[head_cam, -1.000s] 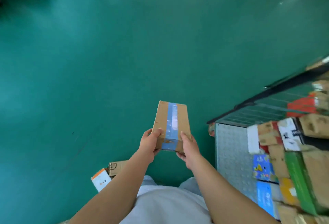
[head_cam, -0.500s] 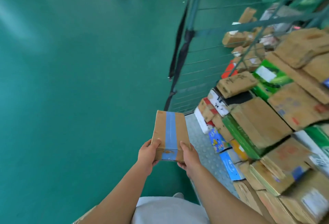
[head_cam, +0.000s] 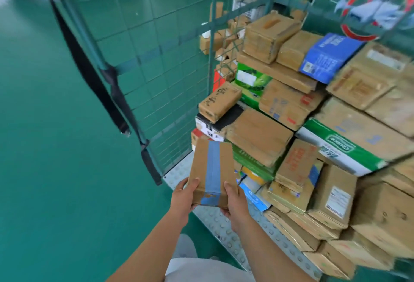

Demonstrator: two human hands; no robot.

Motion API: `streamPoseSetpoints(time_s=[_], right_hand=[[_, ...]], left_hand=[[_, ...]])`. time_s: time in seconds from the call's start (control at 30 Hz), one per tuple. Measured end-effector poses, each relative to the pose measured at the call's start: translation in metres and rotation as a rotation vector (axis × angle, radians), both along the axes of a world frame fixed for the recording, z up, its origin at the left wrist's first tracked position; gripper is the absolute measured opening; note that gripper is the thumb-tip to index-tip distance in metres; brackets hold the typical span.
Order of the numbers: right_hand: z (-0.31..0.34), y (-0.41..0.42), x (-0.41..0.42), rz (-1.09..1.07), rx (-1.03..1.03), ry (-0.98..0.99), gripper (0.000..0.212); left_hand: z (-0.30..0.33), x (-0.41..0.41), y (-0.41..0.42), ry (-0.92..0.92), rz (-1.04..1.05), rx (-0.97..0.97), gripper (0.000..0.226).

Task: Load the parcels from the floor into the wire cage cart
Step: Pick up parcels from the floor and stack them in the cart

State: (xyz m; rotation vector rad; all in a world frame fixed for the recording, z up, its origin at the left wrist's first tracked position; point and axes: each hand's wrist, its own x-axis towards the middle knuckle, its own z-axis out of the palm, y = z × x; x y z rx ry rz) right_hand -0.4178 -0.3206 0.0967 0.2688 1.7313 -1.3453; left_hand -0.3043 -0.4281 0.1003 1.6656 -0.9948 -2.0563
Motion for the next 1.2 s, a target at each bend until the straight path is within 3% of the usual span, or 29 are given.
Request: streamPoseSetpoints(time_s=[0.2, 0.33, 0.77, 0.9, 1.2], right_hand=[[-0.006, -0.037, -0.05, -0.12, -0.005, -0.018, 0.038], [-0.018, -0.079, -0.093, -0.122, 0.044, 0.012, 0.065], [-0.02, -0.211, -0.243, -0.174, 0.209, 0.231, 0.061], [-0.035, -0.229, -0.268, -0.187, 0.219, 0.201, 0.078], [-0.041, -0.241, -0.227, -0.236, 0.086, 0.191, 0.046]], left_hand=[[-0.009, -0.064, -0.047, -0.004, -0.101, -0.031, 0.044], [-0.021, -0.112, -0.097, -0.003, -0.168, -0.02, 0.046], [-0.039, -0.289, -0.247, -0.012, -0.348, 0.012, 0.039], [-0.05, -0.326, -0.268, -0.025, -0.357, -0.069, 0.051], [-0.065, -0.296, -0.274, -0.036, -0.3, -0.179, 0.016]])
